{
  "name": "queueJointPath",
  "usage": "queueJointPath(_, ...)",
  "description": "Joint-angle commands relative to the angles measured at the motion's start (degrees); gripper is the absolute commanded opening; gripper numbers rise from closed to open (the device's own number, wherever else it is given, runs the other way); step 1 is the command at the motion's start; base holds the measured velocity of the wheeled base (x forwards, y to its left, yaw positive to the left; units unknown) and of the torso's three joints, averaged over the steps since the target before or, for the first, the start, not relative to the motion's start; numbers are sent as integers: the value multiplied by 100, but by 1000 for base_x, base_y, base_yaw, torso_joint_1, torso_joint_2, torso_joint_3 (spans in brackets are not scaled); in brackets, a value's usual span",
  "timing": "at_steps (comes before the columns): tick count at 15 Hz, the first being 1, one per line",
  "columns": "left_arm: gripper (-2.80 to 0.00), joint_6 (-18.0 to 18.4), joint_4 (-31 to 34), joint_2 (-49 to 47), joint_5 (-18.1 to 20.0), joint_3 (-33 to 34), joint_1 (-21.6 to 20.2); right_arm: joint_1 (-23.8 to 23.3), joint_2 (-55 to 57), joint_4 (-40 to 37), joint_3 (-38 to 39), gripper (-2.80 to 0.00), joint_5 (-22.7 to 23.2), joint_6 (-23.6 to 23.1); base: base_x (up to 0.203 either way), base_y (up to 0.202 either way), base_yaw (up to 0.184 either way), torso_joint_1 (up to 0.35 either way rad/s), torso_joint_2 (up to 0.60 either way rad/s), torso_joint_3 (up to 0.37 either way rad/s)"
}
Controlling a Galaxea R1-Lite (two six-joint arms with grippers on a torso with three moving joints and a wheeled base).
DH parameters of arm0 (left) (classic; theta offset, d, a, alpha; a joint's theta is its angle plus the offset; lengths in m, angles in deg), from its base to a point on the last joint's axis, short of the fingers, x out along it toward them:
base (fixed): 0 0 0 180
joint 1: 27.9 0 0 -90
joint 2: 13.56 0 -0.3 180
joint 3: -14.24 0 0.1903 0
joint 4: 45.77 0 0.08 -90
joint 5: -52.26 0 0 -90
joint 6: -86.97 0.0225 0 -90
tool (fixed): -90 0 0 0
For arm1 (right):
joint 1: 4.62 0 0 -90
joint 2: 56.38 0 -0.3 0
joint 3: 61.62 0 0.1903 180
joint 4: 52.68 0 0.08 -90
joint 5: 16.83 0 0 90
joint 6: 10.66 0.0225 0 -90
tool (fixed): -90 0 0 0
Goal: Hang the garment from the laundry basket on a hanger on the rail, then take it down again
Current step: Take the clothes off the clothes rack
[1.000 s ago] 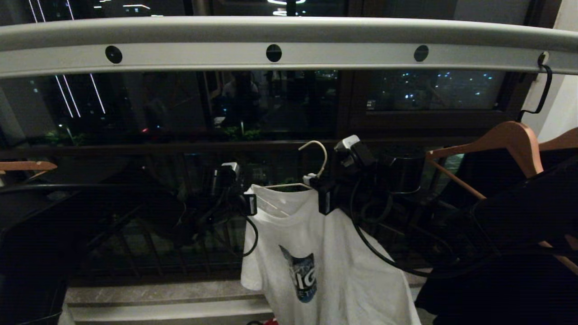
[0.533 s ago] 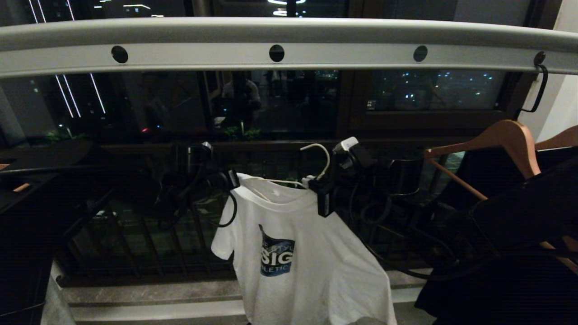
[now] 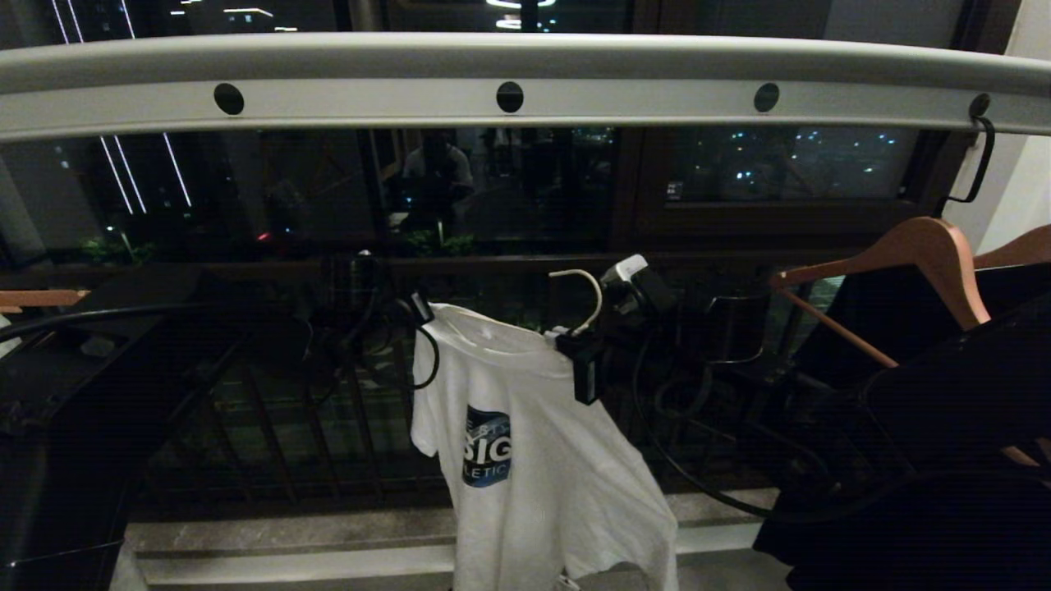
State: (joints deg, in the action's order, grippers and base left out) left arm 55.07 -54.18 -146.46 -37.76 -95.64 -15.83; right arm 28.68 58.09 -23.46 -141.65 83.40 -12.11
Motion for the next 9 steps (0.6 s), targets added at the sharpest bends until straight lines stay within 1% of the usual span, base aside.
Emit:
queueJointPath(1, -280, -146, -21, -23, -15, -75, -3, 128, -4, 29, 71, -280, 14, -13, 0, 0, 0, 0, 0, 0)
queueJointPath(2, -280, -225, 6, 42, -15, -74, -7, 133, 1, 19, 84, -280, 23, -13, 0, 0, 0, 0, 0, 0)
queueJointPath(4, -280, -367, 340, 183, 1, -131, -11, 137, 9, 19, 76, -280, 23, -13, 0, 0, 0, 0, 0, 0)
queueJointPath(7, -280, -411, 545, 45, -2, -348, -95, 140, -30, 14, 94, -280, 23, -13, 0, 0, 0, 0, 0, 0)
queueJointPath(9, -280, -700, 824, -5, -7, -675, -231, 133, -46, 23, 111, -280, 32, -21, 0, 0, 0, 0, 0, 0)
